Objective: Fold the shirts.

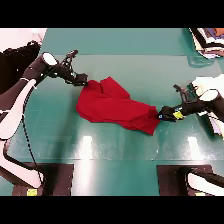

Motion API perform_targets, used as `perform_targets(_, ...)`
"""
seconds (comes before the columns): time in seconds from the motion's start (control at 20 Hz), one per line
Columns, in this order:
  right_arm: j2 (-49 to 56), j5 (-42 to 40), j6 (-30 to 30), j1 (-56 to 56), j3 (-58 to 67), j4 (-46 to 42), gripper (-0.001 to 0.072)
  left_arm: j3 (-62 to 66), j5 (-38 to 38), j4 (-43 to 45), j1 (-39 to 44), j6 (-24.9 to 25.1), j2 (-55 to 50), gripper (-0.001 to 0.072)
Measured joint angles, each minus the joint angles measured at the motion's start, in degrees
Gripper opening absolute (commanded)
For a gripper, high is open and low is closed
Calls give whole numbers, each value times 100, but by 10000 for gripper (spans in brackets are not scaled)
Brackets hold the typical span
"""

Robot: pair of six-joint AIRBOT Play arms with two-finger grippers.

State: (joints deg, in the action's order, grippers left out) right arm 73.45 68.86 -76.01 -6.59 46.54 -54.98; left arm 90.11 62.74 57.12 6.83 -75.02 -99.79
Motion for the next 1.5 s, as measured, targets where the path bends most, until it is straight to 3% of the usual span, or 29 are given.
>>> perform_targets(0.2, -55, -391, 33, -146, 28, -11, 13, 527, 358, 120, -7, 13, 4, 25)
perform_targets(0.5, -1410, -546, 59, 166, 1150, -22, 13, 2616, 1290, 341, -17, -225, 190, 25)
perform_targets(0.7, -2227, -525, 61, 426, 2302, -26, 13, 2964, 944, 490, -17, -341, 1338, 26)
perform_targets(1.15, -3108, 584, 57, 1231, 3989, -42, 13, 2872, 332, 920, -15, -334, 4234, 25)
perform_targets(1.5, -2608, 1762, -511, 1731, 4791, -42, 13, 2551, 275, 1169, -13, -129, 4428, 26)
